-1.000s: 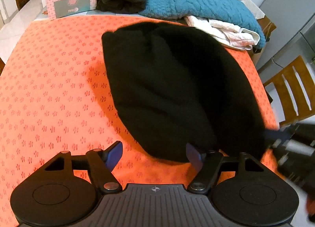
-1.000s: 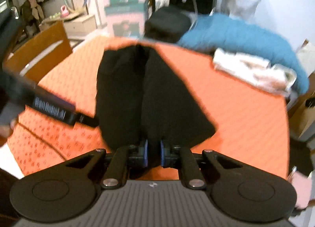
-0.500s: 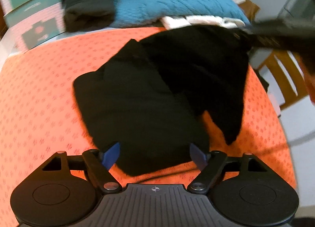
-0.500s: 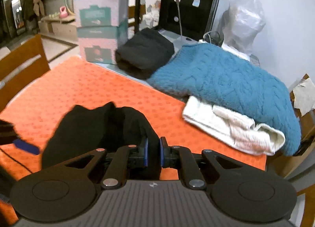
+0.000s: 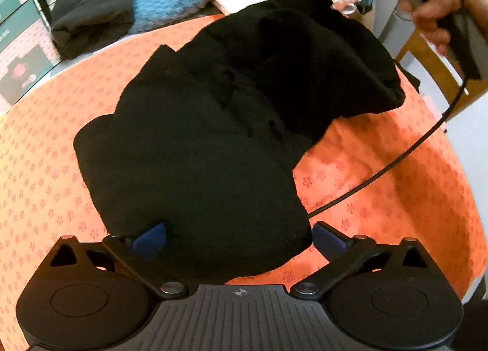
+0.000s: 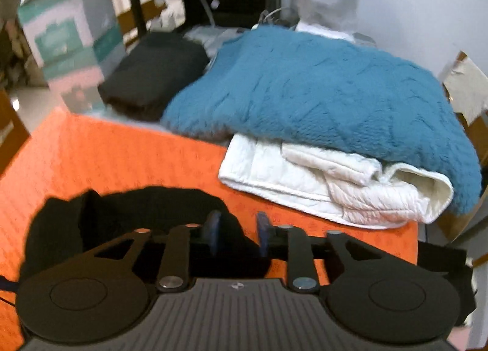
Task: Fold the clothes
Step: 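Lower the black garment onto the tablecloth and open the right gripper, then grasp the black garment edge with the right gripper while the left gripper grasps another edge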
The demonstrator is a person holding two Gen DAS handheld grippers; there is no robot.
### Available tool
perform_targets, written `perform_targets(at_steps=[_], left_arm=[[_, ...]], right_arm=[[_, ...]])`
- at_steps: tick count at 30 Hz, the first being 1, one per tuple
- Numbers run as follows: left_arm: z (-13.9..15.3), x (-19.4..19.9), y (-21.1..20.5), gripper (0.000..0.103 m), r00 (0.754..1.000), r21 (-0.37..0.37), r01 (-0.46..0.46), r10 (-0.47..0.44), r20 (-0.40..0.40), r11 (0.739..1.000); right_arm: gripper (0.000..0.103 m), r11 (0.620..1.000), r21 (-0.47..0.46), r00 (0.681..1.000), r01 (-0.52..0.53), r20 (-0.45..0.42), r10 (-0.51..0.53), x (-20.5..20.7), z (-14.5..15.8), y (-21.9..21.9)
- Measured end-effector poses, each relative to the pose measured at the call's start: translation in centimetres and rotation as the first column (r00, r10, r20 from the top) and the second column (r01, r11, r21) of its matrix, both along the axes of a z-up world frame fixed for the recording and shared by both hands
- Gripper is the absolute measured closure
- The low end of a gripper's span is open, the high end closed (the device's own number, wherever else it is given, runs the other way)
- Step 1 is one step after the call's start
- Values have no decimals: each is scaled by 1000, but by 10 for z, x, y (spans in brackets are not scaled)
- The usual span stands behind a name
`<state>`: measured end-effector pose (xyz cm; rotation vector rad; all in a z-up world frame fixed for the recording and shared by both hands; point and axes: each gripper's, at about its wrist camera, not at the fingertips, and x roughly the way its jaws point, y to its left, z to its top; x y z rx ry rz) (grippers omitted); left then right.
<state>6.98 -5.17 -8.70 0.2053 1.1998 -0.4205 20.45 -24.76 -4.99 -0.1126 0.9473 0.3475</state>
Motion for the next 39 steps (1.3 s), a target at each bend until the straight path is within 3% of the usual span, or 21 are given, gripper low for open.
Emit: perform_targets(at_steps=[4,7,13,18,26,29,30,32,34,36,37,39], left_arm=[[-2,-2,-6,0,1000,21,11,-11,2,1000],[-3,-4,-6,0,1000,28,16,-16,5,999],[3,-10,-2,0,1000,37,15,-15,10,999],[-2,-19,0,0,998,93,45,-48,29,995],[-16,-20,2,2,996,133,35,-46,77,991],[-13,-19,6,19,995,135,-1,-13,101,991],[-11,-18,11,25,995,125,-17,4,104,992],[-7,-16,20,35,993,103,-51,40,110,993],[0,-13,32,52,991,69,-91,83,108,993],[8,-7,47,65,984,11,-150,148,95,989],[13,-4,56,75,979,-15,-184,185,91,983],[22,0,73,83,964,-54,-246,251,94,968]], right_arm=[[30,999,34,1000,-13,-6,13,-25,9,-3],[18,998,60,1000,-22,-9,23,-44,15,-4],[14,993,110,999,-39,-18,41,-80,27,-8],[13,995,95,998,4,-67,2,-91,2,-10],[12,989,47,986,138,-98,-133,-64,-34,-27],[13,989,30,985,144,-100,-140,-52,-43,-30],[16,989,40,985,145,-102,-140,-50,-44,-32],[37,985,60,982,159,-109,-152,-46,-46,-34],[88,981,77,978,179,-123,-169,-43,-46,-35],[100,978,91,977,190,-118,-179,-45,-42,-36],[102,977,98,978,192,-108,-181,-47,-39,-36],[102,976,107,979,191,-95,-181,-52,-32,-35]])
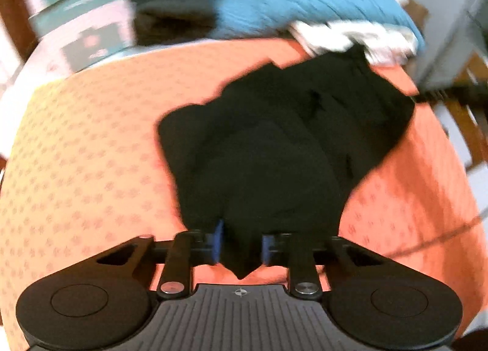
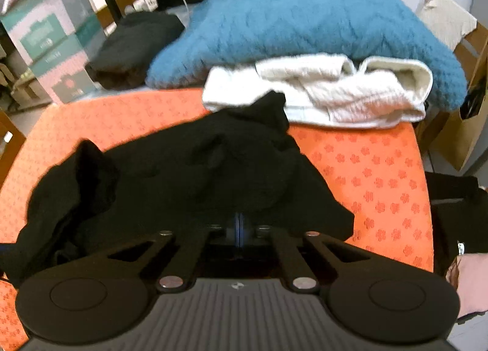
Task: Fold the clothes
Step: 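Grasp the black garment edge with the right gripper while the left gripper grasps another edge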
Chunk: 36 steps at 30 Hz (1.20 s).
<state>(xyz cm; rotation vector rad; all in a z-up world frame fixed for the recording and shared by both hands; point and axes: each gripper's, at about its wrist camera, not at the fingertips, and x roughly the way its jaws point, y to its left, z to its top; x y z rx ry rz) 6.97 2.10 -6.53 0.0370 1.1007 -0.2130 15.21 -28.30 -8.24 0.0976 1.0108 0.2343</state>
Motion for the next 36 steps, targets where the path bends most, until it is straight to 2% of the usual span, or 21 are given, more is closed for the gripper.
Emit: perform_targets(at_steps=[4,8,13,19,28,30,32,35,36], left_arm=[[18,2,30,88,993,-17,-103,104,52,995],[32,3,63,92,974,-58,-204,208,88,977],[32,-3,91,93,949,-88,-290,298,101,953],[29,-13,133,94,907,-105,-398,408,104,911],[15,-24,205,94,842,-132,-527,537,57,840],[12,-26,214,93,834,-144,-541,551,40,829],[8,-26,219,92,838,-154,-537,546,21,830],[1,-24,222,85,847,-157,-525,532,1,837],[-1,-24,224,78,850,-158,-521,527,-5,839]], right_arm=[[102,1000,7,1000,-5,19,5,-14,14,1],[102,1000,14,999,-10,38,9,-28,27,2],[102,1000,22,998,-15,61,14,-45,44,3],[101,1000,24,999,-2,33,2,-65,37,5],[100,997,54,998,-56,10,56,-90,33,35],[100,996,60,998,-69,10,69,-97,33,42],[100,994,66,997,-82,9,82,-104,34,49],[99,991,79,994,-106,11,106,-114,35,55],[95,991,77,994,-113,11,112,-115,35,55]])
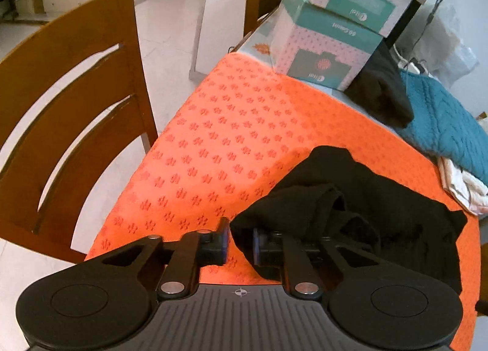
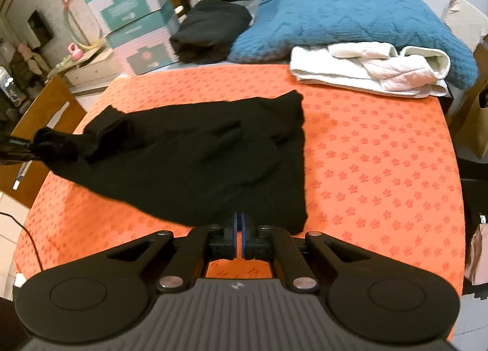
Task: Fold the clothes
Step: 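Grasp the black garment edge with the right gripper while the left gripper grasps another edge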
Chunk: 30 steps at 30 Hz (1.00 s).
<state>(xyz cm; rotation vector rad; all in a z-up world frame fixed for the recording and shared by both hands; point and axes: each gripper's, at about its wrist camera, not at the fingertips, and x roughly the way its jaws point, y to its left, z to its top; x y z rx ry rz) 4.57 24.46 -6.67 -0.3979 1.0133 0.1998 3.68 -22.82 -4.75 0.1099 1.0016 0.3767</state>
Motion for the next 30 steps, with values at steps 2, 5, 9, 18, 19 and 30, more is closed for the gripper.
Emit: perform_targets(at_steps=[2,5,9,18,19,30], left_arm=[[-1,-4,6,58,999,-15,-44,44,-17,999],[4,-15,8,36,996,-14,-91,91,-16,996],[14,-31,-1,30,995,46,-90,91,-30,995],[27,-45,-24,9,999,69,34,-32,-24,997],[27,-43,-27,8,998,73,58,-56,-27,996],[18,1,-64,1,908,148,420,-414,-66,896]], right_arm=[[86,1000,-4,1000,-13,2,13,-3,0,0],[80,999,-10,999,-32,4,32,-6,1,-1],[72,998,-18,998,-58,6,58,-12,2,-1],[67,998,-50,999,-34,-11,33,-12,1,-1],[65,998,-56,1000,-20,-14,19,-12,1,0],[59,983,-91,986,163,-30,-166,-17,0,22]])
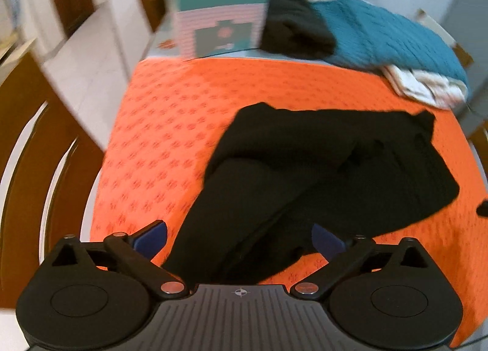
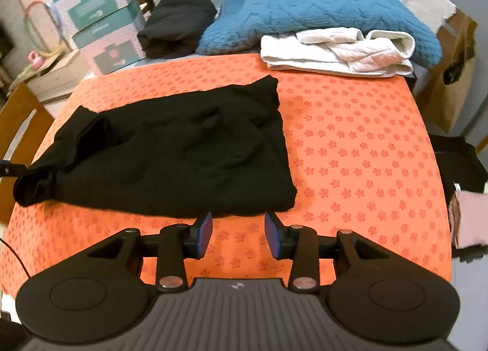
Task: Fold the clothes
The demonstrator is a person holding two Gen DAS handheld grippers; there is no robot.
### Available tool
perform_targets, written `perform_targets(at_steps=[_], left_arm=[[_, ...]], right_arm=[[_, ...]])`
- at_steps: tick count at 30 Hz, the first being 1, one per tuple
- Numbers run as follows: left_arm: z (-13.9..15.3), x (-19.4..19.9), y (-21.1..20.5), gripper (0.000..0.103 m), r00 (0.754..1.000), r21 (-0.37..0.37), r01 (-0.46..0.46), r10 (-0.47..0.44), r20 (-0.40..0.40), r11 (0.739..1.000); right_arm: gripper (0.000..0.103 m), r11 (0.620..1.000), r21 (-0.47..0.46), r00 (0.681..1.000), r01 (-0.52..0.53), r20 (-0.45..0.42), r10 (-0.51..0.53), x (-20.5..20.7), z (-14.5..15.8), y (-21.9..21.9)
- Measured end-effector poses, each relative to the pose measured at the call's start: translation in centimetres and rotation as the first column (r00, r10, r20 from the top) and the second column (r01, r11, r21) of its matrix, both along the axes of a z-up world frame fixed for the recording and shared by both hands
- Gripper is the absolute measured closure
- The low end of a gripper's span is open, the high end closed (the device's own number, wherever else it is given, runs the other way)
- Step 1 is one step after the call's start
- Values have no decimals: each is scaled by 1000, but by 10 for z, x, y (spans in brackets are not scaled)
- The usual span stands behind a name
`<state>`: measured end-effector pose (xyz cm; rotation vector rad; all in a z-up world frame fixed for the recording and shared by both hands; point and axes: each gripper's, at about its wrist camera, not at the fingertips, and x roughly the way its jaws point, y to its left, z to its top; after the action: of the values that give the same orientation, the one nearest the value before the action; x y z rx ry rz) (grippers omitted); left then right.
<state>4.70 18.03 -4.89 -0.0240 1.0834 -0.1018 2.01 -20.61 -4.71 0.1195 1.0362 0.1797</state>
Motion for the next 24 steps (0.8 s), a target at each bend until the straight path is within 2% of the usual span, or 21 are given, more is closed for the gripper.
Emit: perform_targets(at_steps=[6,9,11,13,14,15,16,19,24], left_arm=[[-25,19,-6,1,992,22,120,-119,-33,993],[-36,23,-3,4,989,23,141,-140,-52,990],[-42,24,2,16,990,26,134,-132,-59,991],[-46,25,10,35,992,21,115,-114,-62,993],[-46,26,14,41,993,14,99,-98,-58,995],[-45,27,21,55,996,4,74,-73,-56,997],[-43,28,28,65,997,-7,47,-48,-53,999],[-37,33,52,78,999,-45,-38,37,-30,998],[-33,44,89,82,983,-66,-181,180,-22,981]], right_arm=[[53,999,-27,999,34,-9,-34,-4,1,17],[52,998,-32,998,50,-22,-51,-3,0,21],[52,998,-33,998,49,-30,-50,0,-1,22],[52,999,-35,999,40,-32,-42,6,-2,23],[52,999,-36,999,36,-34,-37,9,-2,24],[52,999,-36,999,31,-36,-33,13,-3,24],[52,999,-35,999,26,-38,-28,17,-3,25],[52,999,-33,999,9,-36,-10,33,-5,28],[52,999,-31,999,-29,-41,28,59,-10,34]])
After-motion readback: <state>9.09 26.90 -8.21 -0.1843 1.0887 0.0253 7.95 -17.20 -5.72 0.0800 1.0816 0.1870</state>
